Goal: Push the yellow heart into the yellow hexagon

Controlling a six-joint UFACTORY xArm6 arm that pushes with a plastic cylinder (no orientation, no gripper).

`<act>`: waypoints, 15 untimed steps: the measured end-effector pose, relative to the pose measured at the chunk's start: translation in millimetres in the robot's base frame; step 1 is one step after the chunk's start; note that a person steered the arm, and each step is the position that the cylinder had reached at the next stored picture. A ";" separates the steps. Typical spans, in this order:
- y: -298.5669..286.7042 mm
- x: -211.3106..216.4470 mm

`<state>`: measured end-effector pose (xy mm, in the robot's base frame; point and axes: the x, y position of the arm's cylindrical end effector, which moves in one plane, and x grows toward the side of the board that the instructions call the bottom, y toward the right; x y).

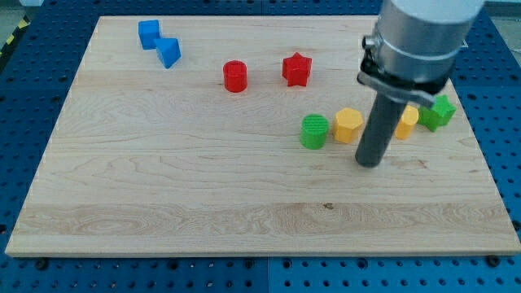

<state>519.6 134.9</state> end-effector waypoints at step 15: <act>81.2 -45.9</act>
<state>473.7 216.1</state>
